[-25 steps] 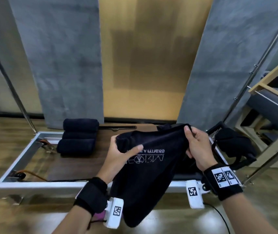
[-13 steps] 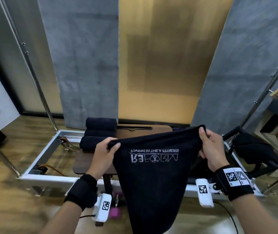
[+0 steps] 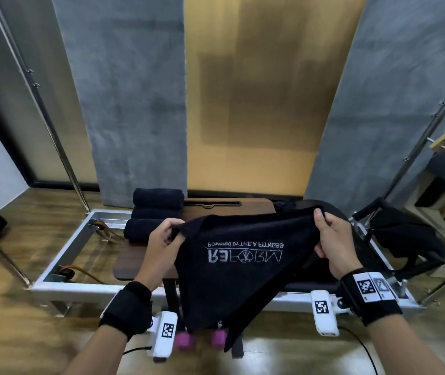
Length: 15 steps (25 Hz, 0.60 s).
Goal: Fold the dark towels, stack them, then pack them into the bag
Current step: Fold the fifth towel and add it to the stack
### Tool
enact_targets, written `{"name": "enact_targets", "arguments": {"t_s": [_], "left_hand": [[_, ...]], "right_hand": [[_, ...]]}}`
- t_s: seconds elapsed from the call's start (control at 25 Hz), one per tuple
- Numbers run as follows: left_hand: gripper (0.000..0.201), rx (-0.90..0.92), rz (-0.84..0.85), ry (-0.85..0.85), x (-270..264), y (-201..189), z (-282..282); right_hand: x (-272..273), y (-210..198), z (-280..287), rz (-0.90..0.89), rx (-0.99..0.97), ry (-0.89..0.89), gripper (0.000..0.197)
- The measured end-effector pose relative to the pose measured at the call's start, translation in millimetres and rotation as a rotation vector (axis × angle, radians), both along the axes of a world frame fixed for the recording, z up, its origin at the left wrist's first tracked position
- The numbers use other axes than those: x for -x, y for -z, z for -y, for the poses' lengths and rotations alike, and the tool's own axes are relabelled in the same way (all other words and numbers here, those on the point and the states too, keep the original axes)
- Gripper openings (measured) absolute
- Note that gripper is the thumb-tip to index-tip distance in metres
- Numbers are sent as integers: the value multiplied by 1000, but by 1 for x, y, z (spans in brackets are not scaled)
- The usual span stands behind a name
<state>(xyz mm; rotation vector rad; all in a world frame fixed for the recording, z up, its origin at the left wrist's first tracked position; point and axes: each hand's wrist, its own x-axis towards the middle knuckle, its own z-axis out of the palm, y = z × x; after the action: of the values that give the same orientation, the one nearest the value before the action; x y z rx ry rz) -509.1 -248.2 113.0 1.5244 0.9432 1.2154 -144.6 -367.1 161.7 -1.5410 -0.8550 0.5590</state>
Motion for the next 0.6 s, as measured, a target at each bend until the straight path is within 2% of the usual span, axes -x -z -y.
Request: {"name": "enact_targets", "arguments": {"t_s": [0.08, 0.16, 0.2, 0.36, 0.44, 0.6], "left_hand": [[16, -13, 7, -23, 0, 2, 0], [42, -39, 23, -58, 1, 4, 1], [48, -74, 17, -74, 0, 3, 1], [33, -111, 6, -124, -9, 3, -16], [32, -114, -22, -171, -15, 4, -31], [23, -104, -135, -387, -28, 7, -73]], "right_hand": [[-6, 8, 3, 9, 3, -1, 52], [-11, 14, 3, 23, -4, -3, 56], [-12, 16, 2, 39, -8, -3, 57], [-21, 27, -13, 106, -19, 2, 60], [-25, 32, -26, 109, -24, -11, 58], [-34, 44, -69, -12, 21, -24, 51]]}}
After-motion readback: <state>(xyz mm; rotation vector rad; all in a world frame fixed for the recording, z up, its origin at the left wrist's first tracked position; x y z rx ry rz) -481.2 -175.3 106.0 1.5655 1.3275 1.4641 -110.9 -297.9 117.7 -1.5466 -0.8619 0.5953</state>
